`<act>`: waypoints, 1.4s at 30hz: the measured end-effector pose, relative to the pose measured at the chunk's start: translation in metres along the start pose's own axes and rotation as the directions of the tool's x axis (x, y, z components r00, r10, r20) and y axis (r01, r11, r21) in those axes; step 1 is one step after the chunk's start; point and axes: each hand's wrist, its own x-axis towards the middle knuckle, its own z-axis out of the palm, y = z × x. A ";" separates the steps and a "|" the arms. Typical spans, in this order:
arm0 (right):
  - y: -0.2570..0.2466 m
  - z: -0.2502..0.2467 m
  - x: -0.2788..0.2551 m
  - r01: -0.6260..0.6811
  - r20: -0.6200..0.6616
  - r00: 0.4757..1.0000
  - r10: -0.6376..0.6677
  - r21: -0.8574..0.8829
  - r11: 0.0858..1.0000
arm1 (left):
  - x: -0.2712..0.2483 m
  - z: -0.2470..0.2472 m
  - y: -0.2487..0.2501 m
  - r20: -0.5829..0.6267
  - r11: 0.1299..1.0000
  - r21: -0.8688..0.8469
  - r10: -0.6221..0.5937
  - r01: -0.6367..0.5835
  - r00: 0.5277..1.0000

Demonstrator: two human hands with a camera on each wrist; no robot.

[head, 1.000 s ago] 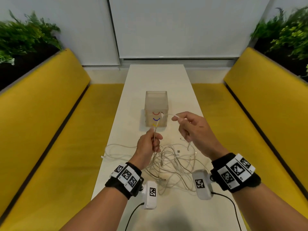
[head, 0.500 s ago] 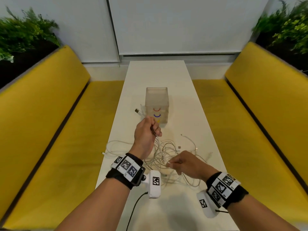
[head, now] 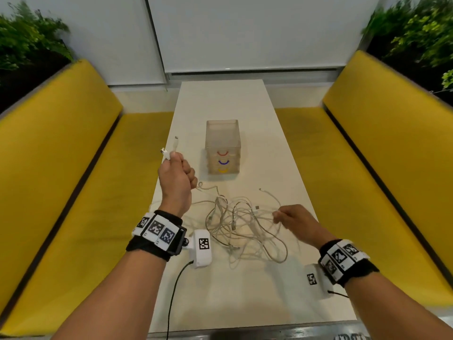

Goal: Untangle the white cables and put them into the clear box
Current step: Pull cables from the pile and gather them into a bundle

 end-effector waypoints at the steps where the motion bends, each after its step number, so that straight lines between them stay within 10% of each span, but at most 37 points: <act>1: 0.006 -0.009 0.001 -0.015 -0.047 0.999 0.014 -0.017 1.000 | 0.003 -0.003 0.004 -0.020 1.000 -0.010 0.005 -0.005 1.000; 13: 0.032 -0.091 0.014 -0.210 -0.602 0.796 0.059 -0.183 0.961 | 0.003 -0.013 0.015 -0.089 0.998 -0.006 0.057 -0.057 0.994; 18: -0.003 -0.083 0.018 -0.432 -0.379 0.864 0.330 -0.223 0.874 | -0.008 -0.008 -0.003 0.073 0.999 -0.025 -0.040 0.042 0.997; 27: -0.028 0.017 0.060 -0.021 -0.233 0.972 -0.044 -0.268 0.963 | -0.038 0.002 -0.030 0.214 0.971 0.002 -0.233 0.238 0.949; 42: 0.025 0.074 0.119 -0.209 -0.007 0.973 0.230 -0.437 0.874 | -0.040 -0.020 -0.025 0.236 0.959 -0.045 -0.263 0.281 0.935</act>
